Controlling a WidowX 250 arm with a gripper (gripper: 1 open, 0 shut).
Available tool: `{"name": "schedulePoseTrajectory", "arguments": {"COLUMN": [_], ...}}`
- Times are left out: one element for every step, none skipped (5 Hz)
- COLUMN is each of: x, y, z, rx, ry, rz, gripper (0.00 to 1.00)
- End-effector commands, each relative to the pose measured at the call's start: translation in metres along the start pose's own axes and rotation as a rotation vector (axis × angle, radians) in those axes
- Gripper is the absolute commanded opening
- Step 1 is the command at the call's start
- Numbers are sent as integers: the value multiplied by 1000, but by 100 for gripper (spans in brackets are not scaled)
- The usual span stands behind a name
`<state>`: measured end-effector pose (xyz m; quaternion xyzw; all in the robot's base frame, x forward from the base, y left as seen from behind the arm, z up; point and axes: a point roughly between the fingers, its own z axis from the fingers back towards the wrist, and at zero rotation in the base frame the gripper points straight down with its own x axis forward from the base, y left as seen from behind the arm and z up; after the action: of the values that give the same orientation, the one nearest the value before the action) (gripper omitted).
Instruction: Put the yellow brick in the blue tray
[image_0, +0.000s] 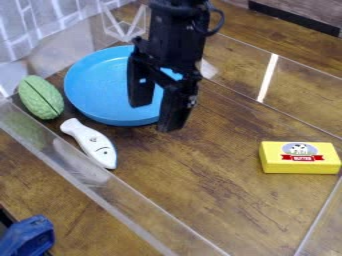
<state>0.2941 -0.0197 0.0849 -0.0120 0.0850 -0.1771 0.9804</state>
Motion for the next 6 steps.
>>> {"name": "schedulePoseTrajectory", "arguments": {"x": [19, 32, 28, 39, 52, 64], "y": [-12, -21, -16, -7, 3, 10], "z": [5, 0, -5, -11, -18, -22], "rx": [47, 89, 88, 95, 110, 122], "ry": [-50, -64, -66, -68, -70, -75], "rz": [-178, -295, -288, -319, -368, -415], "gripper": [100, 100, 100, 100, 100, 100]}}
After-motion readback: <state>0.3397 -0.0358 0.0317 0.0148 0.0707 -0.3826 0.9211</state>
